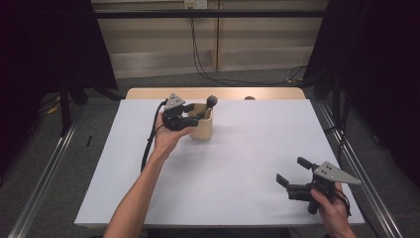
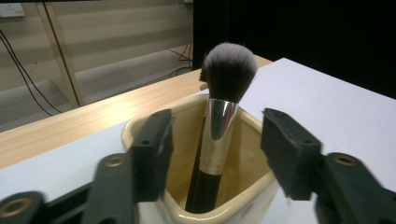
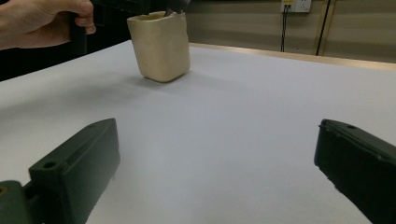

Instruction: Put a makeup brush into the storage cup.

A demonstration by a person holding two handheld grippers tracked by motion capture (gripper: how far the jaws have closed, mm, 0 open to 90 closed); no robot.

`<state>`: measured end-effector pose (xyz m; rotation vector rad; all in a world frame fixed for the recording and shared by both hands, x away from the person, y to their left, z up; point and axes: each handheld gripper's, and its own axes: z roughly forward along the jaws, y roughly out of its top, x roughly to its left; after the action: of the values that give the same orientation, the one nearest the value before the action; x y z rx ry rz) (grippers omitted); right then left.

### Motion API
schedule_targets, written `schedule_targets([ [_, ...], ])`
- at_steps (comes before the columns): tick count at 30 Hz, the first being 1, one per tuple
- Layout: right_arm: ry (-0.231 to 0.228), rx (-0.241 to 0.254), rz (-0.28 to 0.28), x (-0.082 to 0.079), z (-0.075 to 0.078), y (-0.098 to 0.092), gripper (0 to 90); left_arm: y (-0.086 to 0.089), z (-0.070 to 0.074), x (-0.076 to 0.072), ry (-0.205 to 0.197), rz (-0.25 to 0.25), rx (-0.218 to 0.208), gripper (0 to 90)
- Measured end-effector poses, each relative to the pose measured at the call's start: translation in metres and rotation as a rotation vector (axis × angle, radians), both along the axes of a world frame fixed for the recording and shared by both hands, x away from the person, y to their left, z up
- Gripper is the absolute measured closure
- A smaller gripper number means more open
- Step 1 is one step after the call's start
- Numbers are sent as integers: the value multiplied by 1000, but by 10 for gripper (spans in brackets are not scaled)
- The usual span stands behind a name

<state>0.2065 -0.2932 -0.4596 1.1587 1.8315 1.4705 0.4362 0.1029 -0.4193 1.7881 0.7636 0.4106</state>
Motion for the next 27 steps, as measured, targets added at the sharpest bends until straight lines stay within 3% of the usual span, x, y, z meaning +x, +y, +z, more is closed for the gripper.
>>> schedule_targets([
  [8, -3, 3, -2, 1, -1, -3, 0, 5, 10, -5, -1, 6, -15, 210],
  [12, -4, 9, -7, 3, -2, -5, 0, 5, 18, -13, -7, -23, -28, 112],
  [14, -4, 12, -7, 4, -2, -5, 0, 6, 20, -15, -11, -24, -15, 69],
  [16, -3, 11, -3, 4, -2, -4, 0, 9, 19, -16, -17, -20, -26, 65],
  [19, -1, 14, -6, 3, -1, -4, 0, 14, 16, -19, 11, -12, -38, 31],
  [22, -3, 12, -7, 2, -1, -5, 0, 19, 14, -25, 12, -22, -27, 35],
  [24, -6, 12, -10, 1, 0, -4, 0, 24, 12, -30, 10, -49, -66, 35],
  [27, -4, 10, -11, 0, 0, -3, 0, 29, 11, -35, 7, -35, -51, 31],
])
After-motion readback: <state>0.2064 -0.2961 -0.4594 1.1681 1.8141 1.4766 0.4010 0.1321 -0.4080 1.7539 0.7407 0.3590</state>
